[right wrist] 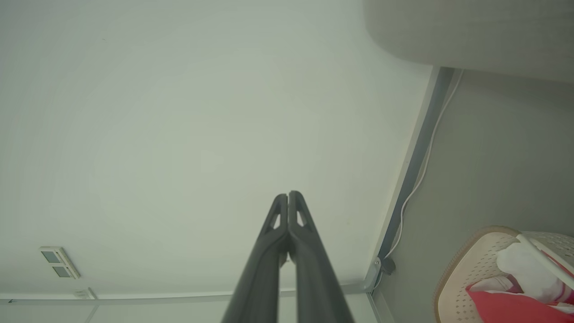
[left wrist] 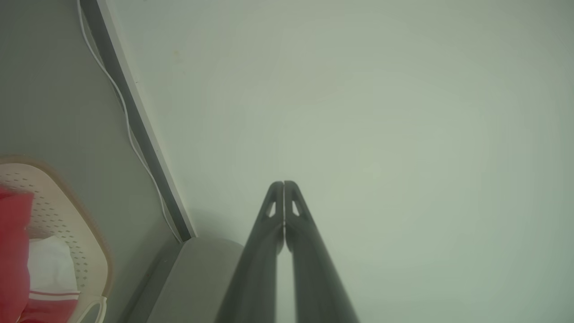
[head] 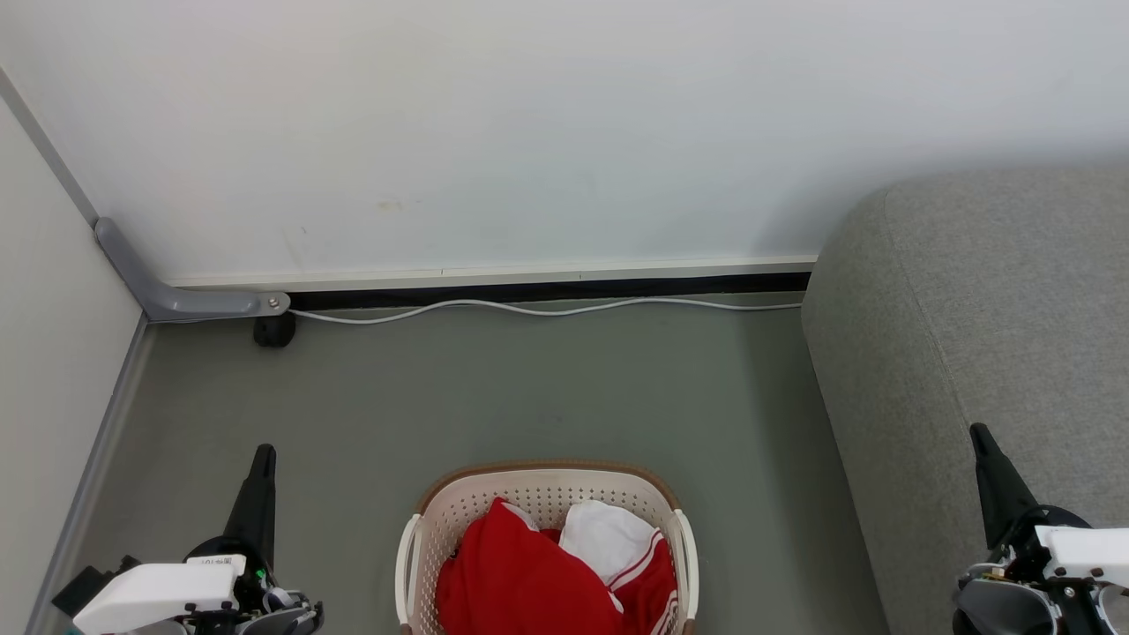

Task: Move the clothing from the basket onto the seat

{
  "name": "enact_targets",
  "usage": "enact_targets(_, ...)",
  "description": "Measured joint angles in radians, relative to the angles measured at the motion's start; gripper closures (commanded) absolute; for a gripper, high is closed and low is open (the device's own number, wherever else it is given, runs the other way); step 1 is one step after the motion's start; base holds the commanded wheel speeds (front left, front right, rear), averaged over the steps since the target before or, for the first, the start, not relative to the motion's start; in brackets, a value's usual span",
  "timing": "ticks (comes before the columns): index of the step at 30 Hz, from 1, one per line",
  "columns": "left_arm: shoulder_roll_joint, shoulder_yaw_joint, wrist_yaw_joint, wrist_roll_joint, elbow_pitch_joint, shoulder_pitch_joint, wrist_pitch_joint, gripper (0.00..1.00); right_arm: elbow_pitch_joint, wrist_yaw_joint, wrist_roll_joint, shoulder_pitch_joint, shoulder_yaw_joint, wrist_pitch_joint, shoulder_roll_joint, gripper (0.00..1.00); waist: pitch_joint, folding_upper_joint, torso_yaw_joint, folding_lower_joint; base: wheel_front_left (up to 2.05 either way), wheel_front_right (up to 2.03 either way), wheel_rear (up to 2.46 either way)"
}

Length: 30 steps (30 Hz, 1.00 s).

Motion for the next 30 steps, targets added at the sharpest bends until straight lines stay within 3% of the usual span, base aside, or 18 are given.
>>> enact_targets(30, 0.0, 0.0, 0.0, 0.0, 0.0, 0.0, 0.0, 1.0, 0.0, 0.0, 0.0, 0.0, 0.0, 0.0, 0.0, 1.0, 0.0, 0.0, 0.0, 0.0, 0.0, 0.0, 0.0)
